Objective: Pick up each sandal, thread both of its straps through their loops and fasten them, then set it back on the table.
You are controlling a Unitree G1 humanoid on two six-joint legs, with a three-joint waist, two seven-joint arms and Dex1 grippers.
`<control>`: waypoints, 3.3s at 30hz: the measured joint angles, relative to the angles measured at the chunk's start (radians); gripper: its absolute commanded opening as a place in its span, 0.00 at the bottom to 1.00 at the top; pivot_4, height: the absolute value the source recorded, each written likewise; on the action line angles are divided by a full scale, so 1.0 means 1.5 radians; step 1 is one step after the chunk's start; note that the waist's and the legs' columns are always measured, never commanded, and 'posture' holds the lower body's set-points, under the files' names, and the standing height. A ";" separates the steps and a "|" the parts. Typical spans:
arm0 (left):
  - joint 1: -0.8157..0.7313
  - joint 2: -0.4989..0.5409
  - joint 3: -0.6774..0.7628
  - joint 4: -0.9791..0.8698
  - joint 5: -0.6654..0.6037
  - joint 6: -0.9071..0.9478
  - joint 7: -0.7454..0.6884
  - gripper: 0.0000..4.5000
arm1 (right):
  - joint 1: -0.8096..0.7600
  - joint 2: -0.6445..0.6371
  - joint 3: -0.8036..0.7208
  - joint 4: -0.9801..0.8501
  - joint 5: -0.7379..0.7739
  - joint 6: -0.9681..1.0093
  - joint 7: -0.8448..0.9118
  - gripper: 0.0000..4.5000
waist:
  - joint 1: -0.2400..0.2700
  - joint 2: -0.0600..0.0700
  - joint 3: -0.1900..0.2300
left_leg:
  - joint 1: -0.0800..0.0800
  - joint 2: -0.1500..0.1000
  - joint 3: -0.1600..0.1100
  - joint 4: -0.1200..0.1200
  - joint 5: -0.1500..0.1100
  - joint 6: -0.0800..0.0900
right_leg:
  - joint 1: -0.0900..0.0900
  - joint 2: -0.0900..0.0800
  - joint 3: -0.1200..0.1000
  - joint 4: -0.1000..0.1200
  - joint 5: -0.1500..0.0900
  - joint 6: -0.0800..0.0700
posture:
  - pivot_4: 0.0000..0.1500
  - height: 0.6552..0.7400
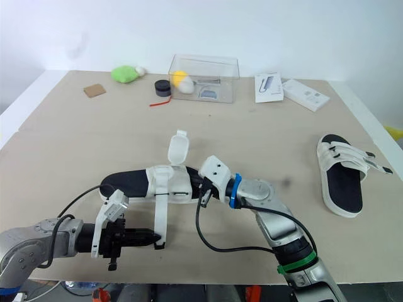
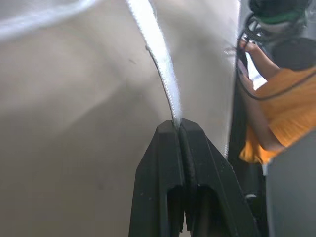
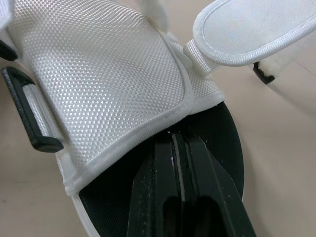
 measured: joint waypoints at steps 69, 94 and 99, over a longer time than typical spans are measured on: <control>-0.049 0.089 -0.160 0.190 0.830 -1.286 0.007 0.03 | -0.022 0.002 0.002 0.030 -0.006 -0.011 0.029 0.00 | 0.000 0.001 -0.001 | 0.004 0.001 0.003 -0.003 0.001 0.002 | 0.002 -0.001 0.001 0.000 0.001 -0.001 | 1.00 1.00; -0.128 0.196 -0.017 -0.009 -0.164 -0.473 0.101 0.03 | -0.030 0.007 0.005 0.041 -0.007 -0.018 0.034 0.00 | -0.002 0.002 0.001 | 0.004 0.001 0.002 -0.002 0.001 0.002 | 0.002 0.000 0.000 0.002 0.000 0.000 | 1.00 1.00; -0.063 0.204 -0.085 0.009 0.168 -0.598 -0.011 0.03 | -0.030 0.006 0.005 0.041 -0.007 -0.022 0.035 0.00 | -0.001 0.002 0.001 | 0.004 0.001 0.002 -0.003 0.001 0.001 | 0.002 0.000 0.000 0.002 0.000 -0.001 | 1.00 1.00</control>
